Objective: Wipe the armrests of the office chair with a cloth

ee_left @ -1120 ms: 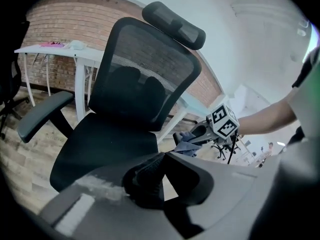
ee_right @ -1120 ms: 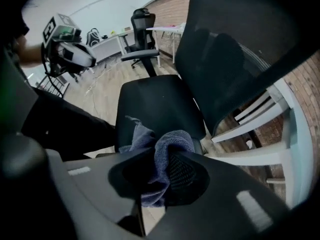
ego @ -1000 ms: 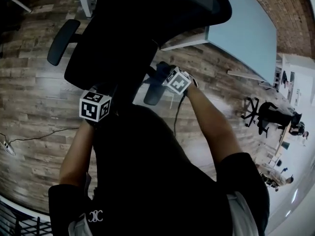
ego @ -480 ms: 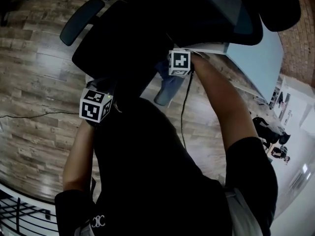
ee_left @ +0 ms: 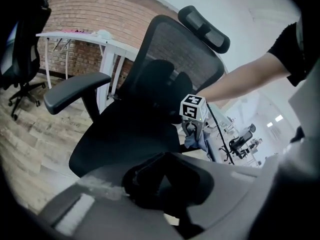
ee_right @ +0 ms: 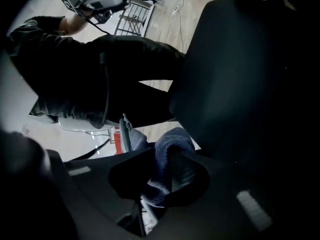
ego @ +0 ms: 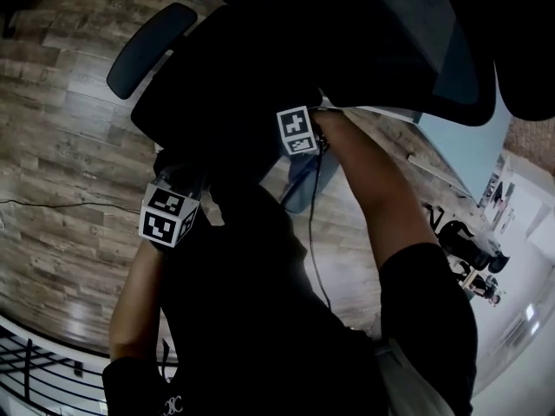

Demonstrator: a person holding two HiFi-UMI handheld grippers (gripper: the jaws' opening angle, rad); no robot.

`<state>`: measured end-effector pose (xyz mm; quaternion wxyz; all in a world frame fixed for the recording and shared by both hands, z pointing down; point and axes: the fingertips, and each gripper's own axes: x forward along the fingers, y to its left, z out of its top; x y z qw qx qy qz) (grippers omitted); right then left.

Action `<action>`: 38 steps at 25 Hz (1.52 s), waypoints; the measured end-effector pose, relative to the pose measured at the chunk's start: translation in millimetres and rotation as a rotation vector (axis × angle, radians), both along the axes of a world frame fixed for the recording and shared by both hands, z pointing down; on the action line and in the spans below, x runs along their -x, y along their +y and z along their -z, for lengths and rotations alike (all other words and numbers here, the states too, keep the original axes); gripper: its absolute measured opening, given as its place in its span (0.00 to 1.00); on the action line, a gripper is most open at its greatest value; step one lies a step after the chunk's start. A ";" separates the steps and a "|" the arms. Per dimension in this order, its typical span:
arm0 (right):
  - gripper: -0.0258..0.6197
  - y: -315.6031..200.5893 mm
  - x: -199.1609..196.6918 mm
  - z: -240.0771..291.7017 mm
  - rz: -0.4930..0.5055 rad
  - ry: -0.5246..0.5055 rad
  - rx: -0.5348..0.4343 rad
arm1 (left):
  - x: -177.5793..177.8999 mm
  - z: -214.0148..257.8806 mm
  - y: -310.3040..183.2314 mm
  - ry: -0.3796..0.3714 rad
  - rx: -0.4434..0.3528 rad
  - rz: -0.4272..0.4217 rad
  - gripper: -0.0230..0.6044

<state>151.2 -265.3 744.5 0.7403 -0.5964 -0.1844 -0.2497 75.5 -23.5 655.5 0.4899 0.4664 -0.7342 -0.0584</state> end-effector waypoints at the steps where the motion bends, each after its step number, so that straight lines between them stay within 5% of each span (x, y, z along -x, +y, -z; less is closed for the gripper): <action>1: 0.14 -4.0 -3.0 -2.4 0.019 0.031 -0.003 | 2.7 -3.3 1.1 0.000 0.004 -0.001 0.05; 11: 0.14 -14.8 -27.9 -34.4 0.127 0.120 -0.018 | -3.3 -29.7 4.8 0.053 -0.004 0.039 0.05; 22: 0.14 -50.7 -6.4 -103.6 0.235 -0.228 -0.019 | -29.0 -39.7 10.7 0.066 0.042 0.046 0.05; 25: 0.14 -44.8 -11.9 -107.5 0.208 -0.253 -0.023 | -38.4 -40.5 14.4 0.058 0.047 0.045 0.05; 32: 0.14 -28.6 -17.8 -57.8 0.127 -0.031 -0.036 | -24.4 -18.4 -14.4 0.039 0.029 0.026 0.05; 35: 0.14 -11.6 2.0 -39.1 0.075 -0.130 -0.013 | -15.0 -3.3 -17.2 0.020 0.015 0.017 0.05; 38: 0.14 23.5 28.1 -14.6 -0.089 -0.313 0.097 | -1.4 14.5 -14.6 0.000 -0.009 0.011 0.05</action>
